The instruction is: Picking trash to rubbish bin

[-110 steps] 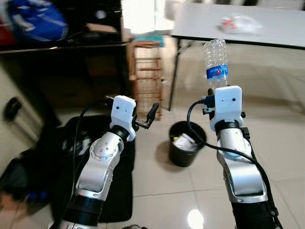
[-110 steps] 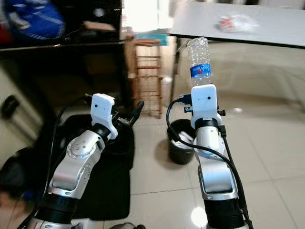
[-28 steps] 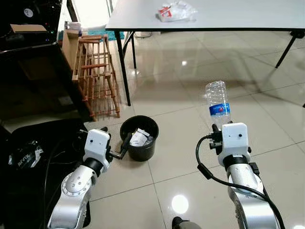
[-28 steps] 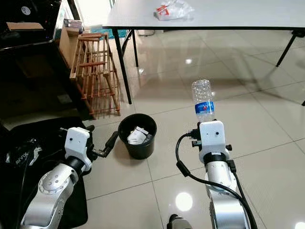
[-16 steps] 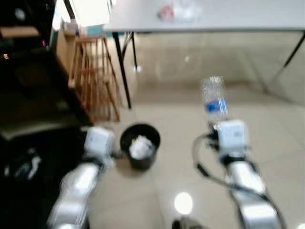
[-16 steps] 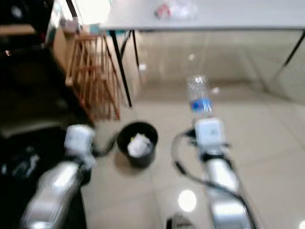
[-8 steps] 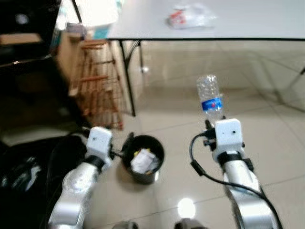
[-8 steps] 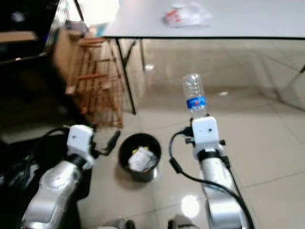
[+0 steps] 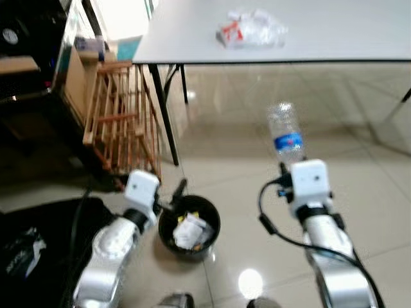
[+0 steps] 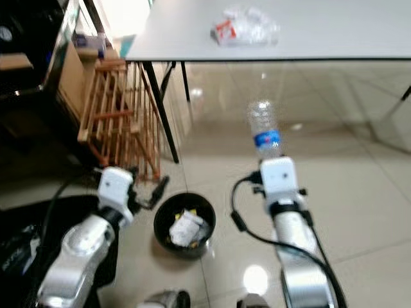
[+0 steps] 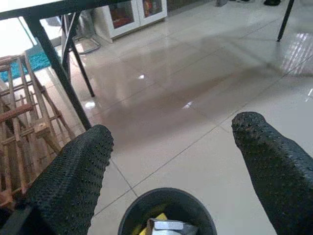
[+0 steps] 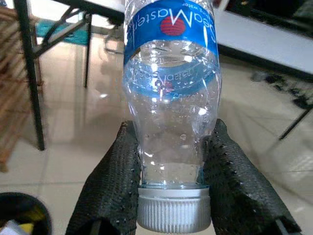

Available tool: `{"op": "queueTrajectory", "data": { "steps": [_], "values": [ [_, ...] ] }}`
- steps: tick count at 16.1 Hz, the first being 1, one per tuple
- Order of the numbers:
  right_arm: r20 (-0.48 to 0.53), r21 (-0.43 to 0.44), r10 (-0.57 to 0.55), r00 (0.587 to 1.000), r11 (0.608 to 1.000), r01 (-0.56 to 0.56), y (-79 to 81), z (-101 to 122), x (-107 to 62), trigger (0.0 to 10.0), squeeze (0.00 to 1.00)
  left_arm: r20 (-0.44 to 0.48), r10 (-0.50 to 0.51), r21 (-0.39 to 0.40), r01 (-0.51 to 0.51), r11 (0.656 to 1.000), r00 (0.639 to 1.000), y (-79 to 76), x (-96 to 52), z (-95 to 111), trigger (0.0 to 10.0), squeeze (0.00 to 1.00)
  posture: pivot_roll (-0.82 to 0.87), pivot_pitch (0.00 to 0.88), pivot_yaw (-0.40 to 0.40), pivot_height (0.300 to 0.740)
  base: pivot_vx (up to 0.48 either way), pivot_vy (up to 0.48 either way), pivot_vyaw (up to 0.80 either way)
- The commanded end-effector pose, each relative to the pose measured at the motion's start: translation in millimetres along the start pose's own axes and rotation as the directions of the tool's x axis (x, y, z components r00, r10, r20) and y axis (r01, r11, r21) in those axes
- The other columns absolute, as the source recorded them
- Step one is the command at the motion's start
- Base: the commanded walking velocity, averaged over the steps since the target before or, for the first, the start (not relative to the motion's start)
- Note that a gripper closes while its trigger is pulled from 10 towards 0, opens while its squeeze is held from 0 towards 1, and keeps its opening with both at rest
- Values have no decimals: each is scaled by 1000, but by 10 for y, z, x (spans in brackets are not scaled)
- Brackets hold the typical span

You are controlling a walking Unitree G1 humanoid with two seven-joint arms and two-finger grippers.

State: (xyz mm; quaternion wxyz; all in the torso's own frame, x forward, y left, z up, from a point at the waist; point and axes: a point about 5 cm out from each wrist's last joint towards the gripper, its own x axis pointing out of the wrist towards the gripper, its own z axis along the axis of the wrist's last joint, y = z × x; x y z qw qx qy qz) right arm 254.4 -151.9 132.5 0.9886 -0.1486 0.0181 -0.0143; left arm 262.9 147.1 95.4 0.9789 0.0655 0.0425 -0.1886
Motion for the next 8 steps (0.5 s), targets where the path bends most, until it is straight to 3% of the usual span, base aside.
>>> {"op": "queueTrajectory", "data": {
  "steps": [1, 2, 8],
  "values": [
    [8, 2, 14, 1000, 1000, -14, 38, 16, 2, 10000, 0, -4, 16, 22, -16, 1000, 1000, 52, -29, -8, 10000, 0, -2, 147, 49, 740, 480, 0, 0],
    [9, 1, 14, 1000, 1000, -14, 40, 17, 5, 10000, 0, -4, 18, 18, -18, 1000, 1000, 52, -27, -6, 10000, 0, -2, 147, 49, 740, 364, 0, 0],
    [18, -1, 22, 1000, 1000, -22, 69, 36, 27, 10000, 0, -9, 18, 7, -18, 1000, 1000, 37, 0, -13, 10000, 0, 1, 136, 52, 740, 0, 0, 0]
  ]
}}
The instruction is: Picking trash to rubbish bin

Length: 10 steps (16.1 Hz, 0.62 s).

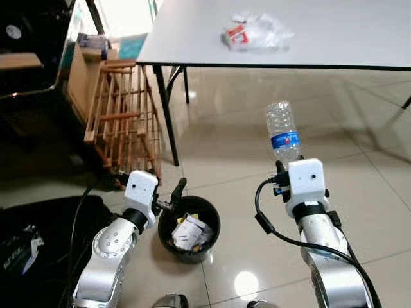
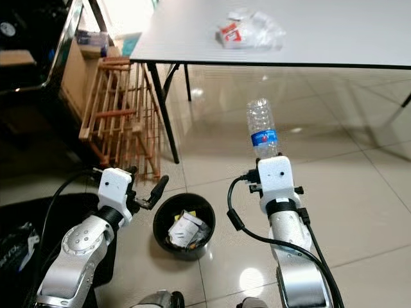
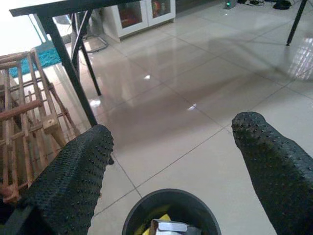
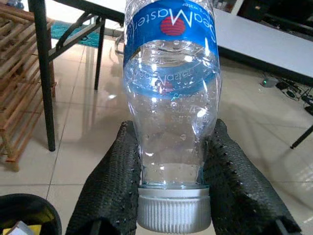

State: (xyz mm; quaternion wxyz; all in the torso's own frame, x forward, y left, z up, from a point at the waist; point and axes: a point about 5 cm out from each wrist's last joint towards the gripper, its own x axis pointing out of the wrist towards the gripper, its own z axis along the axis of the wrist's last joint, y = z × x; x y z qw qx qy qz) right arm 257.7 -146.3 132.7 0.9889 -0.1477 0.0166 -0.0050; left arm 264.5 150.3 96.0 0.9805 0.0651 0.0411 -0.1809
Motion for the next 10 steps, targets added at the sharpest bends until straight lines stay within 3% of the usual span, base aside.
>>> {"op": "queueTrajectory", "data": {
  "steps": [1, 3, 10],
  "values": [
    [13, -2, 5, 1000, 1000, -5, 18, 17, -1, 10000, 0, -6, 3, 0, -3, 1000, 1000, -2, -4, -10, 10000, 0, 1, 136, 52, 740, 0, 0, 0],
    [11, -1, 4, 1000, 1000, -4, 25, 7, 2, 10000, 0, -14, 9, -22, -9, 1000, 1000, 4, -2, -17, 10000, 0, 4, 134, 54, 740, 0, 0, 0],
    [13, 1, 5, 1000, 1000, -5, 37, 10, 4, 10000, 0, -28, 1, -19, -2, 1000, 1000, 0, 9, -34, 10000, 0, 2, 135, 57, 740, 0, 438, 0]
  ]
}}
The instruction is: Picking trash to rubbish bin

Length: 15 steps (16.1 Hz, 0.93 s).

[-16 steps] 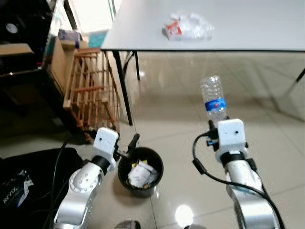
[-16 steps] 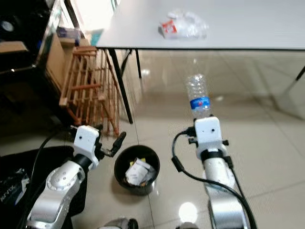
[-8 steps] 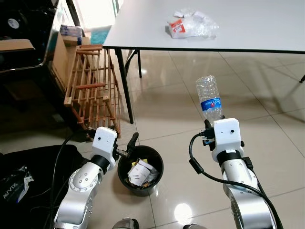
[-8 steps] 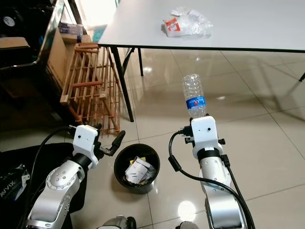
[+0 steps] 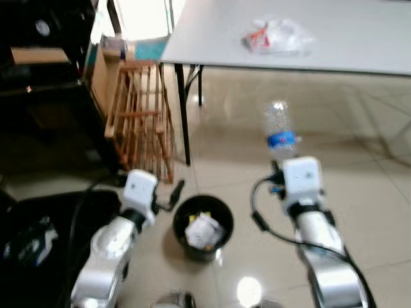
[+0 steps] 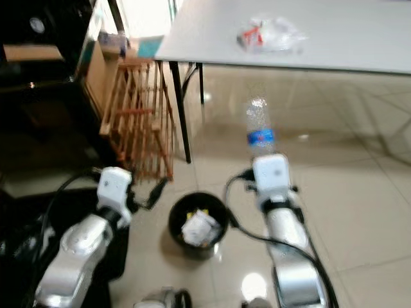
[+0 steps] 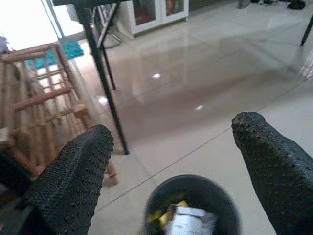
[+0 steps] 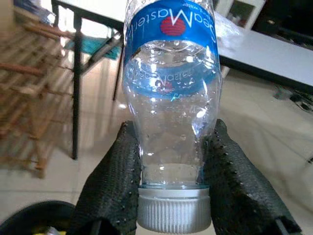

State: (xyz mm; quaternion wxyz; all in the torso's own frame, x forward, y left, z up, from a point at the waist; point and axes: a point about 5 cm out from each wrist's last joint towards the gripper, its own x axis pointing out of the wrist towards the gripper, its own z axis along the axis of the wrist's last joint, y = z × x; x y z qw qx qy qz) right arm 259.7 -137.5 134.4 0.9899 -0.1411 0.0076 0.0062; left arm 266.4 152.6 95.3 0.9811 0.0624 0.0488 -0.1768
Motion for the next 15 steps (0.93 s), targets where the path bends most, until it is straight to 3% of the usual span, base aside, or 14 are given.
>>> {"op": "queueTrajectory", "data": {
  "steps": [1, 5, 15],
  "values": [
    [-8, -13, -16, 1000, 1000, 15, -43, -32, -17, 10000, 0, -16, -5, -11, 5, 1000, 1000, -30, -1, -29, 10000, 0, 2, 135, 57, 740, 0, 330, 0],
    [-7, -12, -16, 1000, 1000, 16, -39, -32, -12, 10000, 0, -20, -6, -12, 5, 1000, 1000, -32, 1, -33, 10000, 0, 3, 135, 58, 740, 0, 319, 0],
    [-4, -14, -10, 1000, 1000, 10, -11, -38, -4, 10000, 0, -11, -10, 14, 10, 1000, 1000, -47, 2, -31, 10000, 0, 8, 135, 58, 740, 0, 0, 0]
  ]
}}
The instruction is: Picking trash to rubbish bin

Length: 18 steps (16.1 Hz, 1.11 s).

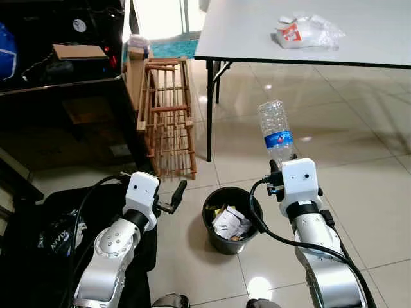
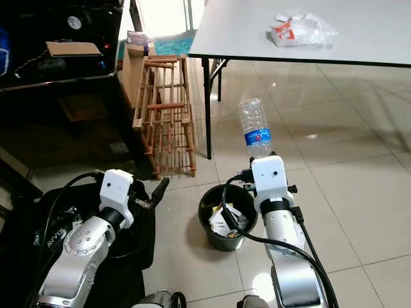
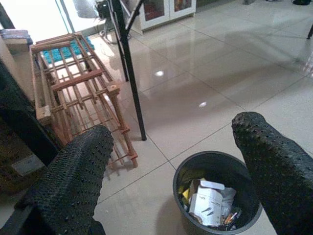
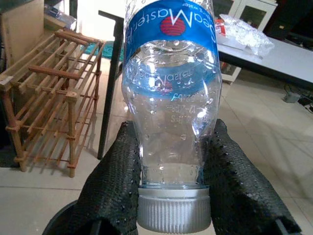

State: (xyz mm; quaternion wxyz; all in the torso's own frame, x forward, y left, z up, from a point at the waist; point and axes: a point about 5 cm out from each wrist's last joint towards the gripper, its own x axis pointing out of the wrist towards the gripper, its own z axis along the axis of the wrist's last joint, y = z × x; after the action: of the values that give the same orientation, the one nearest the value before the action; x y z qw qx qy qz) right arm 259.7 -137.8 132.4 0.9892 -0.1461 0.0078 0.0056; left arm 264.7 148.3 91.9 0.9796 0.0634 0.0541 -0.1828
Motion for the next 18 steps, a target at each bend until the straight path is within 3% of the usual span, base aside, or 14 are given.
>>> {"op": "queueTrajectory", "data": {
  "steps": [1, 9, 12, 18],
  "values": [
    [-3, -4, -9, 1000, 1000, 9, -14, -16, 0, 10000, 0, 1, 3, 15, -3, 1000, 1000, 6, 3, 1, 10000, 0, 7, 135, 57, 740, 0, 0, 0],
    [9, 29, -23, 1000, 999, 22, 63, 4, 96, 10000, 0, 22, -24, 72, 22, 997, 999, 45, 66, 93, 10000, 0, 47, 127, 104, 740, 0, 0, 0],
    [22, 34, -27, 999, 999, 26, 91, 34, 195, 10000, 0, 61, -43, 86, 38, 996, 997, 45, 156, 157, 10000, 0, 56, 114, 110, 740, 0, 0, 0],
    [-4, 11, -86, 996, 996, 86, -21, 17, 274, 10000, 0, 71, -27, 72, 22, 997, 997, -2, 273, 128, 10000, 0, 33, 100, 75, 740, 0, 0, 0]
  ]
}}
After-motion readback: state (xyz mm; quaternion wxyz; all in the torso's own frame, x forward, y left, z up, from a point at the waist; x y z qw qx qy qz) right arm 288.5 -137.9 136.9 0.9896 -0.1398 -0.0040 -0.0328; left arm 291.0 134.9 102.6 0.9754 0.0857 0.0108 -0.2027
